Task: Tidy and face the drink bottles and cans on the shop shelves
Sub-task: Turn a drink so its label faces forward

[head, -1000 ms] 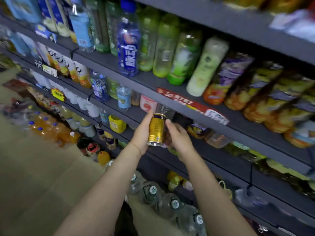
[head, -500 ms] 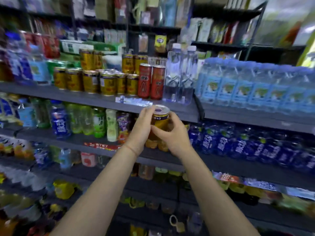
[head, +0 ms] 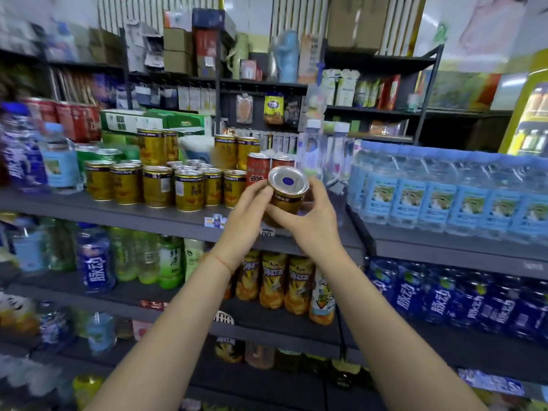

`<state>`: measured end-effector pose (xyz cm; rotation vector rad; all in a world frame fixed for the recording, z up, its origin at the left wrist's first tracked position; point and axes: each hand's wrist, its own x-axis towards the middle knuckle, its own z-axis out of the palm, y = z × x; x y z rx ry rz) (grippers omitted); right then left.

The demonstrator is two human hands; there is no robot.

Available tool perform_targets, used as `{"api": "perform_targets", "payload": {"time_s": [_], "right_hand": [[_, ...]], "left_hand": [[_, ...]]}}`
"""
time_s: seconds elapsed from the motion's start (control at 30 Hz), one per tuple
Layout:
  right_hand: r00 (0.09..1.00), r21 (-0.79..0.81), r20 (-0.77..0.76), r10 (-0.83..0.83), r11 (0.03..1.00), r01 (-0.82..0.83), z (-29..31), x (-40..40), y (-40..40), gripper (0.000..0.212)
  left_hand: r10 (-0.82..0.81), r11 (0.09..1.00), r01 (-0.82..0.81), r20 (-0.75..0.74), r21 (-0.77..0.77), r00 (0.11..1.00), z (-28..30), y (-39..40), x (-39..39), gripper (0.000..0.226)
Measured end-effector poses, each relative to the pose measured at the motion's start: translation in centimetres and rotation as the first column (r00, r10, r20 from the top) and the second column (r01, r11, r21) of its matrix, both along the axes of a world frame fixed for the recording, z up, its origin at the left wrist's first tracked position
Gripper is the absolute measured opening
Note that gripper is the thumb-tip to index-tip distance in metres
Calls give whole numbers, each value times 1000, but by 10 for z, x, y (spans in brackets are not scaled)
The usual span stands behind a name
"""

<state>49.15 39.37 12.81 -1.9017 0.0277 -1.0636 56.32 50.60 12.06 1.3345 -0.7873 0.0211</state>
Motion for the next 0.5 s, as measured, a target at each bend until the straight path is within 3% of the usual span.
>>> {"api": "perform_targets", "payload": {"time_s": [0.1,0.23,0.4,0.5], "right_hand": [[1000,-30,-3,13,999,-14,20,51,17,59],[999,-73,-19,26,997,-28,47,120,44,63],[996,3,-65,67,998,-67,69,198,67,65],[994,1,-95,47,999,-47,78,238,72,67]], "left_hand": [[260,966,-259,-37,18,965,2,33,56,26],[582,730,-636,260,250,771,-5,74,138,53],[578,401,-837,606,374,547,-14,93,192,66],[530,374,-860,681,347,505,-25,97,207,65]]}}
